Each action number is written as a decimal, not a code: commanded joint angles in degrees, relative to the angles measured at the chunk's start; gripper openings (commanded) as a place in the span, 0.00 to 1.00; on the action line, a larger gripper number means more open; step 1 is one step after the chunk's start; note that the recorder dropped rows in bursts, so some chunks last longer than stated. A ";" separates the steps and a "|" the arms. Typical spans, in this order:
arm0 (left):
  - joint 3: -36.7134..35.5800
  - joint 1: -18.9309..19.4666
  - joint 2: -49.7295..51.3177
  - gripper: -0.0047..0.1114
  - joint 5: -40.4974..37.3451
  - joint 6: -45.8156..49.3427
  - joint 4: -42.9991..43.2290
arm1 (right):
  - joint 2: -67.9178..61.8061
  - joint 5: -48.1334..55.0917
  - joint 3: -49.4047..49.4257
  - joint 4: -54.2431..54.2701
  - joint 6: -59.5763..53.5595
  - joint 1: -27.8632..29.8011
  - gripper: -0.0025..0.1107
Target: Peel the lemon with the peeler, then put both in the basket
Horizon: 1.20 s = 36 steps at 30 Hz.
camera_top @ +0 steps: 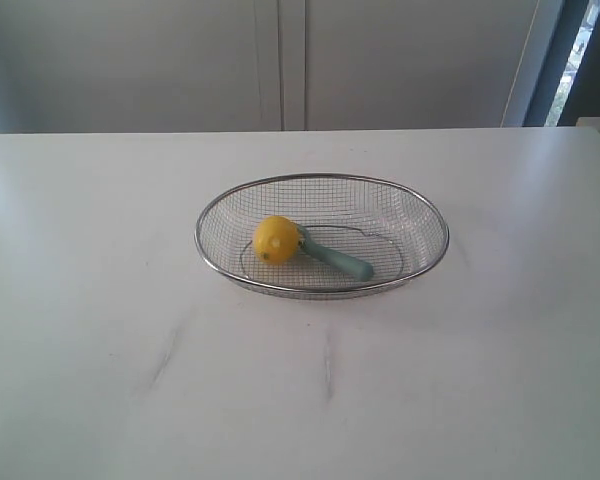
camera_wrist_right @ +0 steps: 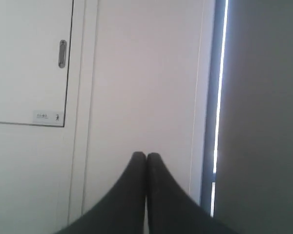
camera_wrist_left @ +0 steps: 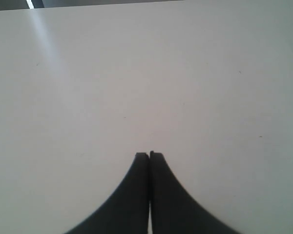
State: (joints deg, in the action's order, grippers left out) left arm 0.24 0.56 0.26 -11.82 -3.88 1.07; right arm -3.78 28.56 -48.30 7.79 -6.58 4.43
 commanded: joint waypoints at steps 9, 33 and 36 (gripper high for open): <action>-0.24 0.00 -0.26 0.04 0.23 0.05 -0.64 | 2.22 -25.88 35.87 -0.54 -0.22 0.21 0.02; -0.24 0.00 -0.26 0.04 0.23 0.05 -0.64 | 3.78 -19.43 48.30 0.45 -0.22 0.21 0.02; -0.24 0.00 -0.26 0.04 0.23 0.05 -0.64 | 3.78 -19.44 48.30 0.45 -0.22 0.21 0.02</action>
State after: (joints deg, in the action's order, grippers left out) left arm 0.24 0.56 0.26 -11.82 -3.78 1.07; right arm -0.32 8.96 -0.26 8.02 -6.58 4.56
